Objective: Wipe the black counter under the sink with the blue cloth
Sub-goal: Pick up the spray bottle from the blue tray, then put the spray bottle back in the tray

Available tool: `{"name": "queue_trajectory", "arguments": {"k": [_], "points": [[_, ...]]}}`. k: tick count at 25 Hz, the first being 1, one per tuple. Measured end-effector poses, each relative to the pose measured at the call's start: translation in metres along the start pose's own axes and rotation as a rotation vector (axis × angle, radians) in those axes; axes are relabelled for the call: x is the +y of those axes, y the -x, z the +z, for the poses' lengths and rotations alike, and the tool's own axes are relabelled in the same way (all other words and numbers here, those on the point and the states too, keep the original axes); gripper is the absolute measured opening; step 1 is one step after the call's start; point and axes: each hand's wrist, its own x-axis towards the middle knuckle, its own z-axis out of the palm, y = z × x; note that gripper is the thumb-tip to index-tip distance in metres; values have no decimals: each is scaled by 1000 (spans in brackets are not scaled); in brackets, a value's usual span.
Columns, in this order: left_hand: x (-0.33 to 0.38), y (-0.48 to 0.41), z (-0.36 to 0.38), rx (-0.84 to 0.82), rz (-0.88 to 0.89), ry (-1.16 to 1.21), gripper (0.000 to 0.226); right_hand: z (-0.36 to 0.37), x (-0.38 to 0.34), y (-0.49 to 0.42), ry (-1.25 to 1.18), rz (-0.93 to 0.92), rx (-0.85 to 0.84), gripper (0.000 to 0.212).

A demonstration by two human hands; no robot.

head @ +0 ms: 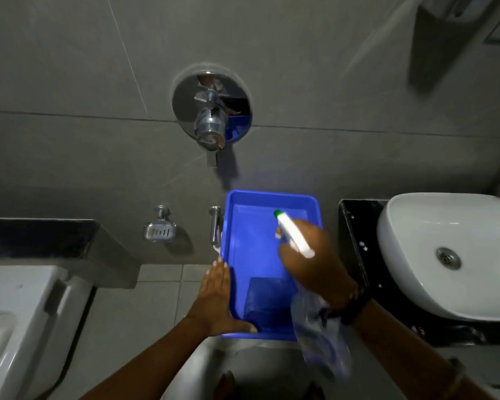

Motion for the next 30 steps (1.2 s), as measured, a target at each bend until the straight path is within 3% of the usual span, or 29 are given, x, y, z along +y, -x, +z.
{"name": "queue_trajectory", "arguments": {"k": [2,4,6,10,17,21,25,28,30], "points": [[-4,0,10,-17,17,13,165,15,19,43,20,291,-211,8],[-6,-1,14,-15,27,15,167,34,41,78,37,580,-409,22],[-7,-2,17,-17,16,13,168,50,62,103,100,695,-468,17],[-6,-3,19,-29,12,13,168,63,77,106,236,760,-396,23],[-4,-1,12,-65,1,-14,168,65,81,98,275,767,-474,14],[-3,0,11,-72,-6,-17,168,55,78,92,249,798,-490,25],[-4,-1,13,-65,-9,-19,166,56,75,92,265,791,-500,10],[-5,-2,13,-62,-9,-13,166,46,62,92,269,737,-511,17],[-6,-2,16,-53,-8,-10,166,27,44,81,261,673,-459,5]]}}
